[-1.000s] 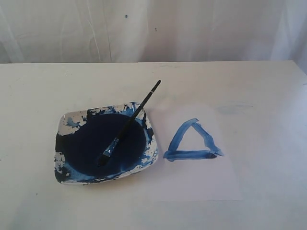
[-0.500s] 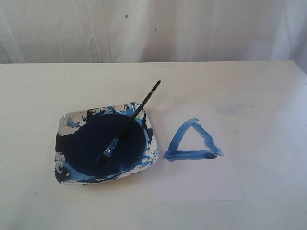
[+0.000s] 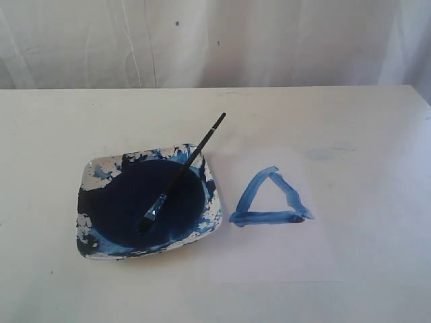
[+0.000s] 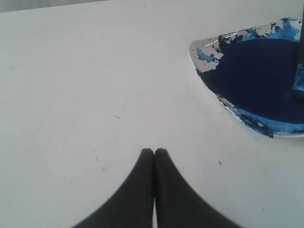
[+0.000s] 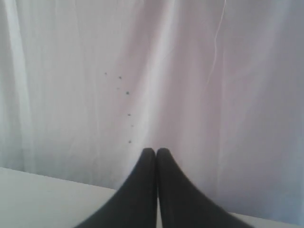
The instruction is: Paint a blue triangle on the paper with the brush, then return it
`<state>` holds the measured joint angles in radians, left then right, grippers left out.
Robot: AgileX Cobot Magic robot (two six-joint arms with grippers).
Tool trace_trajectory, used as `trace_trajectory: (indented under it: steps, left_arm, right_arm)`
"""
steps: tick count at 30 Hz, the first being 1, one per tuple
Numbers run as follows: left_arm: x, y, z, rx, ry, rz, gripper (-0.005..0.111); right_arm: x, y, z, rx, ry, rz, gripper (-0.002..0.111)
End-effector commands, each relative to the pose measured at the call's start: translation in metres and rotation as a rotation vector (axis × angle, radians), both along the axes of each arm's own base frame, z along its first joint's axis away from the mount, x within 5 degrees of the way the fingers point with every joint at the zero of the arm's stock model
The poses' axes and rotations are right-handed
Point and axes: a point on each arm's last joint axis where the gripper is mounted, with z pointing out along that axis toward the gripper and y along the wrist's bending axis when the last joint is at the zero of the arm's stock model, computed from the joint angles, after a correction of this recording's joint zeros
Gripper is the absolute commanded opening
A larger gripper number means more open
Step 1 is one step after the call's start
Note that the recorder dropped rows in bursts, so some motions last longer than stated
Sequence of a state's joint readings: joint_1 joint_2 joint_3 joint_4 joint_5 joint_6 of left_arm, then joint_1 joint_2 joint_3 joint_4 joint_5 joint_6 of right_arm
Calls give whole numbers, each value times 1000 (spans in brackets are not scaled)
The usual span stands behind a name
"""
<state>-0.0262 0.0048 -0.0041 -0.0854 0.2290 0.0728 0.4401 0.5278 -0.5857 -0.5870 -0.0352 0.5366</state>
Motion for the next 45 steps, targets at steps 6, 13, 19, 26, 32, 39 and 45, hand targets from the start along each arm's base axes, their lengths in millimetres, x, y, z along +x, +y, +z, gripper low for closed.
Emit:
trace_trajectory:
  steps: [6, 13, 19, 26, 32, 39, 45]
  left_arm:
    - [0, 0, -1, -3, 2, 1, 0]
    - [0, 0, -1, -3, 2, 1, 0]
    - [0, 0, -1, -3, 2, 1, 0]
    - [0, 0, -1, -3, 2, 1, 0]
    - [0, 0, -1, -3, 2, 1, 0]
    - [0, 0, -1, -3, 2, 1, 0]
    - [0, 0, -1, -3, 2, 1, 0]
  right_arm:
    - [-34, -55, -31, -91, 194, -470, 0]
    - [-53, -69, -68, -109, 176, -671, 0]
    - [-46, -58, -107, -122, 96, -566, 0]
    - [-37, -53, -157, -158, 185, -509, 0]
    - [-38, -50, -166, -153, 148, -480, 0]
    - [-41, -51, -168, -56, 186, -481, 0]
    - [-42, -49, -172, -100, 209, -455, 0]
